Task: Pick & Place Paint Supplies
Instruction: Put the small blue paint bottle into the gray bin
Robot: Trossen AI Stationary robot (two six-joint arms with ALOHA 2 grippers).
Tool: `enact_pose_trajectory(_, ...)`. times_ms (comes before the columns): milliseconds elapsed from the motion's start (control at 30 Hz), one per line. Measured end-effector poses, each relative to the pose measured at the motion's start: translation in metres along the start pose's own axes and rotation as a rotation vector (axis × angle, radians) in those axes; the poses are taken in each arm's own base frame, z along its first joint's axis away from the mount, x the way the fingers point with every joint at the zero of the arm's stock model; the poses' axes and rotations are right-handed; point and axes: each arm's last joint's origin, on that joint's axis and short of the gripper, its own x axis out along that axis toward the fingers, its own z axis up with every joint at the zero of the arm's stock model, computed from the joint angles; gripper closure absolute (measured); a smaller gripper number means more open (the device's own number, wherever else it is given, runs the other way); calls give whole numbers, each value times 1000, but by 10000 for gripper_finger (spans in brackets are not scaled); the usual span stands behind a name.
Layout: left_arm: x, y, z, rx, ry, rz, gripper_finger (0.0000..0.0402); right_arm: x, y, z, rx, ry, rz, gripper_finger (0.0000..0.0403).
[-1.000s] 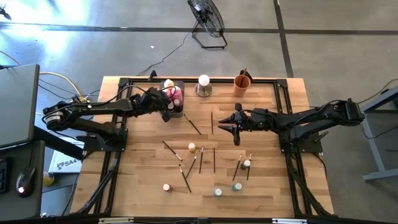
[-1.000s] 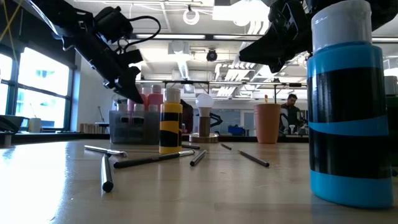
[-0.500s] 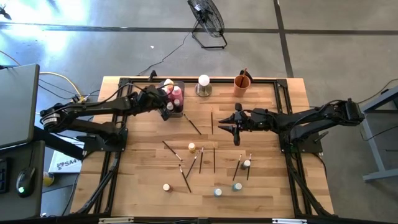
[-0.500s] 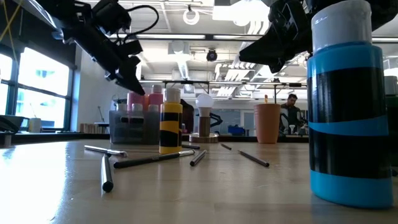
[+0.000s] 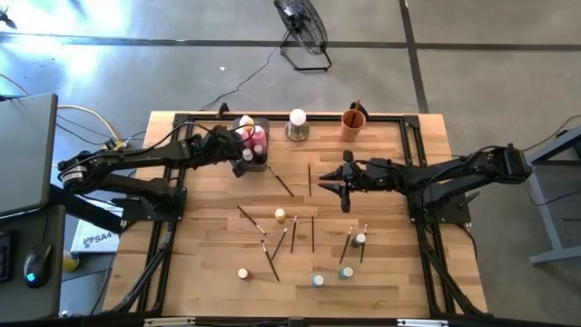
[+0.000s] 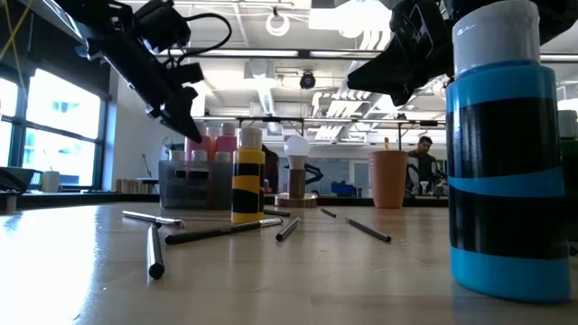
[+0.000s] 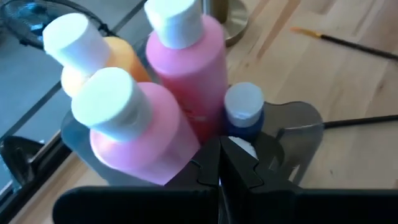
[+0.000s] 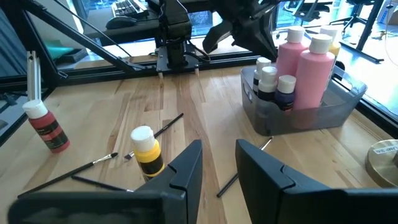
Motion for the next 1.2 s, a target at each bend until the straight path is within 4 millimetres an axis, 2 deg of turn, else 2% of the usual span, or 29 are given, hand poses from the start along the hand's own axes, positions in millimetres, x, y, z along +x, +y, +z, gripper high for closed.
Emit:
enact_pose_trajectory(300, 2, -1, -1, -14, 16, -5, 402, 0, 0, 0, 0, 0, 0, 312)
enact_pose_trajectory(567, 14, -3, -9, -15, 27, 48, 402, 0, 0, 0, 0, 0, 0, 312)
enact_pose_trajectory(1200, 14, 0, -9, 8, 23, 138, 402, 0, 0, 0, 0, 0, 0, 312)
